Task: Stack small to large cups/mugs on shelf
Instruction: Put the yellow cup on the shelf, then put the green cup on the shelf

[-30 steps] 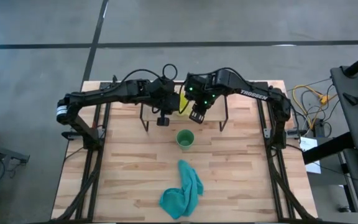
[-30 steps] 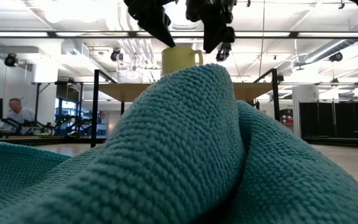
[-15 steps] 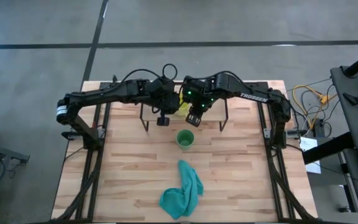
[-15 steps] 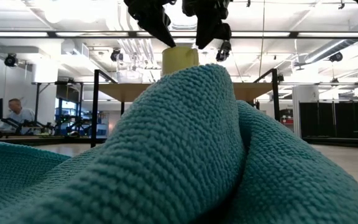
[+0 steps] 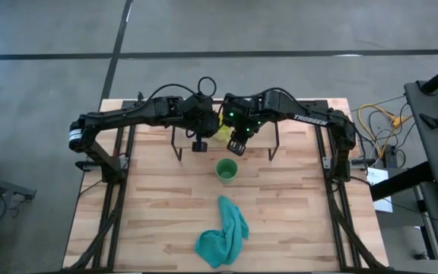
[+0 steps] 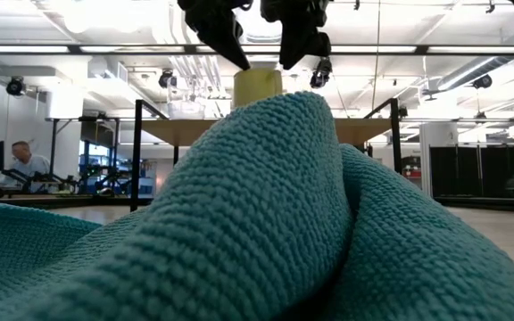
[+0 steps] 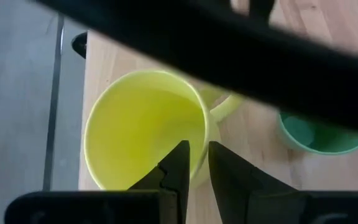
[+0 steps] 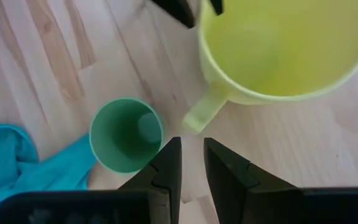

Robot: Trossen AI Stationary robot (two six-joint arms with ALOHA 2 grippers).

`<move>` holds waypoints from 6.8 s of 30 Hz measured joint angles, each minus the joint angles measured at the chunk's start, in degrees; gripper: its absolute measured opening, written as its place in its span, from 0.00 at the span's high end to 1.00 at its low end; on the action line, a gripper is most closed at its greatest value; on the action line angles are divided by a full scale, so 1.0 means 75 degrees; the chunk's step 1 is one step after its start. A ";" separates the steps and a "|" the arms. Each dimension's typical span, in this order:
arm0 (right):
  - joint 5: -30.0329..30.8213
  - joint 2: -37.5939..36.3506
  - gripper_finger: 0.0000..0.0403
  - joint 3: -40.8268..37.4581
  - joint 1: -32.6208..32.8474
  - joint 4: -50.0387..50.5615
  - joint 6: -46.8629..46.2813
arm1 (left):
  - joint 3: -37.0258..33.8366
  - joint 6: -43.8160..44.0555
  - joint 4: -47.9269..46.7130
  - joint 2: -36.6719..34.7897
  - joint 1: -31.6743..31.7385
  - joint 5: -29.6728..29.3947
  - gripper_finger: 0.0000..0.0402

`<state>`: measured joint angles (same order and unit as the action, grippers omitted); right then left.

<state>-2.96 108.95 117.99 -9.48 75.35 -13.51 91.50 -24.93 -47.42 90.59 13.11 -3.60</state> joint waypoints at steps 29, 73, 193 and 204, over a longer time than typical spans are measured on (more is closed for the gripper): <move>-0.0005 -0.0006 0.84 -0.0556 0.0142 -0.1067 0.0008 | -0.0003 -0.0399 -0.0339 -0.0050 0.0145 -0.0256 0.89; -0.0014 -0.0009 0.84 -0.0704 0.0237 -0.1607 -0.0070 | -0.0006 -0.0114 -0.0842 -0.1901 0.0136 -0.0341 0.89; -0.0057 -0.0590 0.98 -0.1682 0.0834 0.0384 -0.2904 | 0.0352 -0.0204 -0.0946 -0.3430 0.0142 -0.0819 0.89; 0.1843 -0.0891 0.98 0.0522 0.0327 0.1924 -0.2419 | 0.0347 -0.0331 -0.0743 -0.3445 0.0142 -0.0846 0.89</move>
<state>10.86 102.27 121.91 -7.03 89.78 -31.65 94.11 -27.41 -53.00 64.75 14.17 -9.94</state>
